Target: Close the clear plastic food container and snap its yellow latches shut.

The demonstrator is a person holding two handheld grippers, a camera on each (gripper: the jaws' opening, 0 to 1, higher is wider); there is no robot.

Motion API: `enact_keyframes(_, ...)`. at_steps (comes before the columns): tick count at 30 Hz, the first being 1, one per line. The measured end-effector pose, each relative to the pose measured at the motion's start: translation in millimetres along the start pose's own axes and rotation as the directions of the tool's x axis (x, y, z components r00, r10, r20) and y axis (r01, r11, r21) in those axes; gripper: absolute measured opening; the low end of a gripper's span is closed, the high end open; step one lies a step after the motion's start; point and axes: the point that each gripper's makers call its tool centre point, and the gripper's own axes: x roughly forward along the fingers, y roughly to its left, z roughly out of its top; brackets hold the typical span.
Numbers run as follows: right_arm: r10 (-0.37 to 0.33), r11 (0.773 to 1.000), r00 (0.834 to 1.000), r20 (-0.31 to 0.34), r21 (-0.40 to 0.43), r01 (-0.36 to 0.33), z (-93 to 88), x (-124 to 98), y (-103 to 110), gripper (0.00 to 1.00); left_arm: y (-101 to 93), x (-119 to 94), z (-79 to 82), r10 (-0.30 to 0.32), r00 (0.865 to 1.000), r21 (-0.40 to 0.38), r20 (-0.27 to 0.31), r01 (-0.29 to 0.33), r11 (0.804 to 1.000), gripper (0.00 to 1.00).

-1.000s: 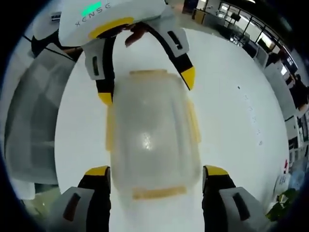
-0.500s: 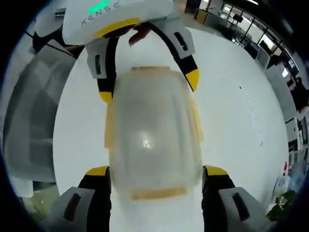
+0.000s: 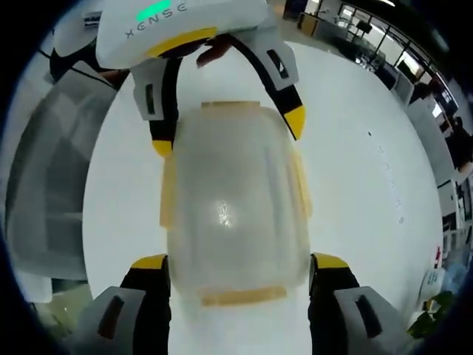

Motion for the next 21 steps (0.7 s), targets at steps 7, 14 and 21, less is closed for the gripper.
enact_keyframes(7, 0.004, 1.000, 1.000, -0.002, -0.005, -0.004, 6.2, 1.6, 5.5, 0.77, -5.8, -4.3, -7.0, 0.002, 1.000, -0.011, 0.004, -0.002, 1.000, 0.88)
enact_keyframes(14, 0.008, 1.000, 1.000, -0.010, -0.022, -0.009, 21.1, 7.1, 15.6, 0.77, -14.7, -10.2, -22.0, 0.007, 1.000, -0.024, -0.012, -0.007, 1.000, 0.88)
enact_keyframes(21, 0.013, 0.999, 1.000, -0.013, -0.035, -0.013, 38.8, 14.3, 22.6, 0.77, -20.3, -17.9, -39.5, 0.011, 1.000, -0.041, -0.008, -0.011, 0.999, 0.88)
